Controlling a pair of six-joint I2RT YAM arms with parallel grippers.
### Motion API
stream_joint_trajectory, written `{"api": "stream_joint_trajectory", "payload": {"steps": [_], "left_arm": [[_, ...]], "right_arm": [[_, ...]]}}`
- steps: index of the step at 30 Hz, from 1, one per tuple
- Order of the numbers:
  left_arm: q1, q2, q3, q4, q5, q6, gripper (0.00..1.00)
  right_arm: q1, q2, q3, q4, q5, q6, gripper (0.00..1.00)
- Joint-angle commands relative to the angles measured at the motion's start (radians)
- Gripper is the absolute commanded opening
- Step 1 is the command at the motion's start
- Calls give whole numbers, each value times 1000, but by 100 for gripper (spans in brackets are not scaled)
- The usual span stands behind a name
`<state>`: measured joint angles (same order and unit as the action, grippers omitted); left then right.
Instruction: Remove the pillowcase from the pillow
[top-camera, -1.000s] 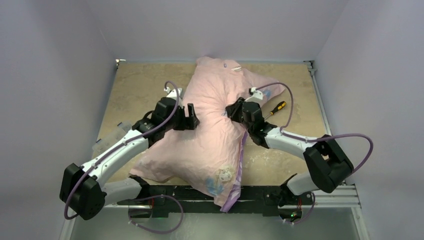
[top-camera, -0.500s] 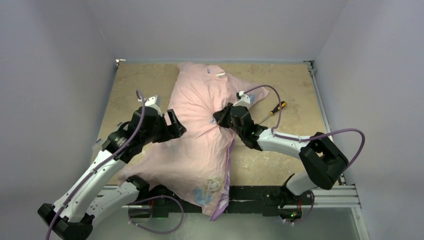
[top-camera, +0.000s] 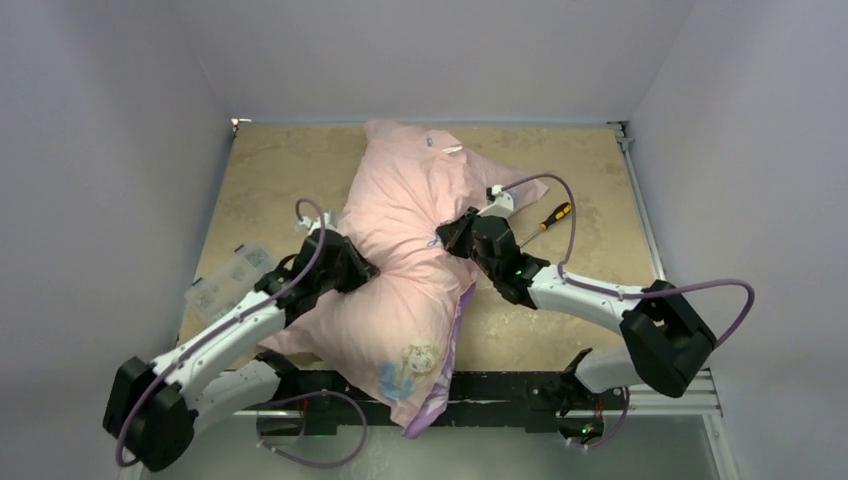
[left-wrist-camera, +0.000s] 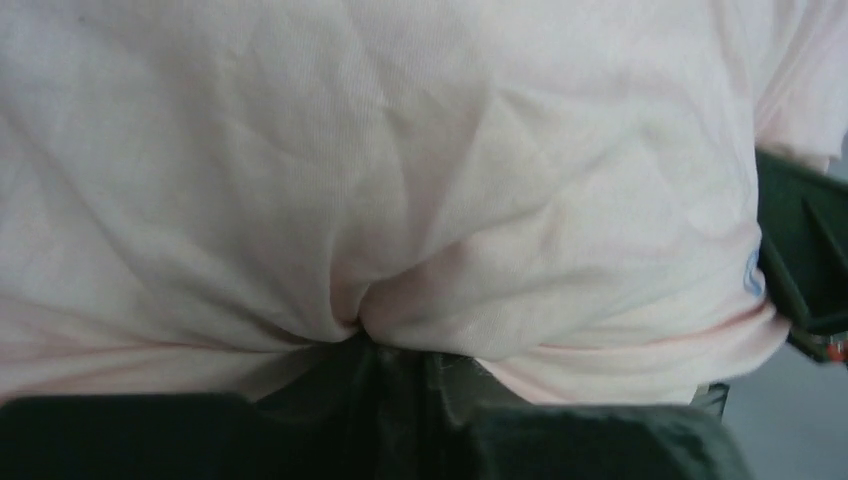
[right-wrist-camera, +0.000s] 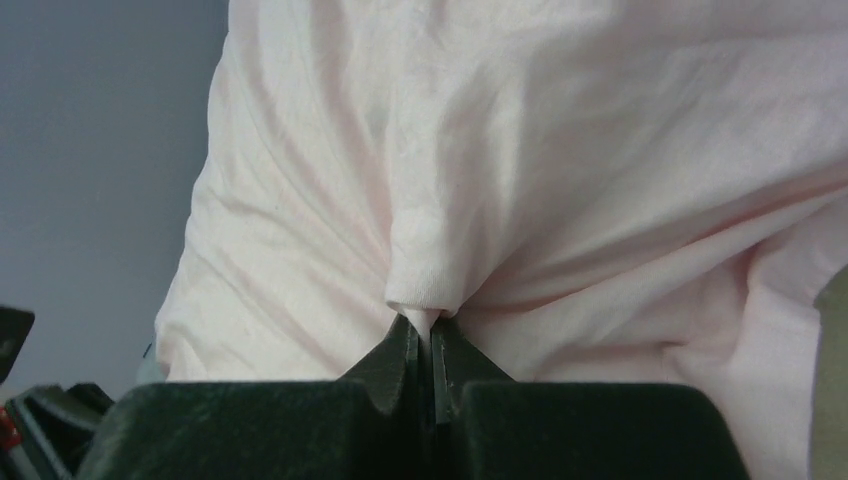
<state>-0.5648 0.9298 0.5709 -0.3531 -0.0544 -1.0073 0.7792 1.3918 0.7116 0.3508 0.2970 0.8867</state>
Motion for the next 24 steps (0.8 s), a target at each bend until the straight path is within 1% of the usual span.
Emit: {"api": "stream_joint_trajectory", "payload": {"steps": [1,2,6,9,12,16,17,19,20,21,24], "left_arm": [[2,273,129,239,-180,48,7],[2,334,187,240,-207,75,0],[4,527,400,260,-279,224,0],[8,622,581,233,-365,350,0],[12,665,675,235,-458,451,0],[23,650,692,256,-521,508,0],[23,635,687,252,-532,516,4],[25,598,672,239,-552,521,23],[26,575,660,232,-560,516,33],[25,545,648,223,-563,508,40],[25,452,617,177,-559,475,54]], "right_arm": [[21,-54,-38,-47,-83,-41,0],[30,-66,-43,-52,-90,-44,0],[76,-125,-58,-38,-140,-76,0],[126,-151,-45,-24,-172,-102,1],[150,-154,-10,-29,-187,-134,18],[153,-125,83,-133,-117,-167,42],[153,-121,109,-163,-89,-172,49],[153,-124,155,-215,-34,-183,62],[153,-130,179,-241,-24,-188,66],[153,-139,199,-265,-18,-194,70],[152,-166,258,-320,72,-209,94]]}}
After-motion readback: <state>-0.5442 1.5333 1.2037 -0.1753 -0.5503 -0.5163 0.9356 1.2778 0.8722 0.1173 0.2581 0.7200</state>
